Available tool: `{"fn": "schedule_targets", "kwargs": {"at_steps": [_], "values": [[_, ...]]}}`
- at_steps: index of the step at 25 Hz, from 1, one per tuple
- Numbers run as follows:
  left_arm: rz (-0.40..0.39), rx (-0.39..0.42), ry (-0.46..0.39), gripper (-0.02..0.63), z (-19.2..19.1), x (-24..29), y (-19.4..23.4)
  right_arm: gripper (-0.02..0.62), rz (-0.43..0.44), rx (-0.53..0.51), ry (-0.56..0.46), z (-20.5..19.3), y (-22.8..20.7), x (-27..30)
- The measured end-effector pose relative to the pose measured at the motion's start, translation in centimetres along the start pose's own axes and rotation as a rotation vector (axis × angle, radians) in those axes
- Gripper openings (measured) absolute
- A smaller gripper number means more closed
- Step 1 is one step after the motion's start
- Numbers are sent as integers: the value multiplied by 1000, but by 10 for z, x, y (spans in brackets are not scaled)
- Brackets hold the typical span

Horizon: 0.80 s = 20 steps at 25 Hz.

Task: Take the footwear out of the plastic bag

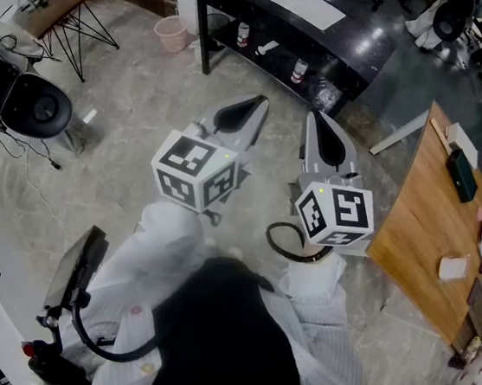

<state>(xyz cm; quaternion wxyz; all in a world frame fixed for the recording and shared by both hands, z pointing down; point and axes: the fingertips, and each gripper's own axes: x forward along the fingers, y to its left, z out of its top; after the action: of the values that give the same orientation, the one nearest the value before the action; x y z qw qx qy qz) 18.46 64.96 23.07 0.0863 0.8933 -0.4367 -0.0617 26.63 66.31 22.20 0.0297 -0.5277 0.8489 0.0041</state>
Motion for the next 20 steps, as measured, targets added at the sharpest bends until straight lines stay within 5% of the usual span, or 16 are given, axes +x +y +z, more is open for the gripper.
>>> {"fn": "schedule_targets", "kwargs": {"at_steps": [20], "values": [[54, 4, 22, 2, -15, 26, -1, 12, 64, 44, -4, -12, -22, 11]]}}
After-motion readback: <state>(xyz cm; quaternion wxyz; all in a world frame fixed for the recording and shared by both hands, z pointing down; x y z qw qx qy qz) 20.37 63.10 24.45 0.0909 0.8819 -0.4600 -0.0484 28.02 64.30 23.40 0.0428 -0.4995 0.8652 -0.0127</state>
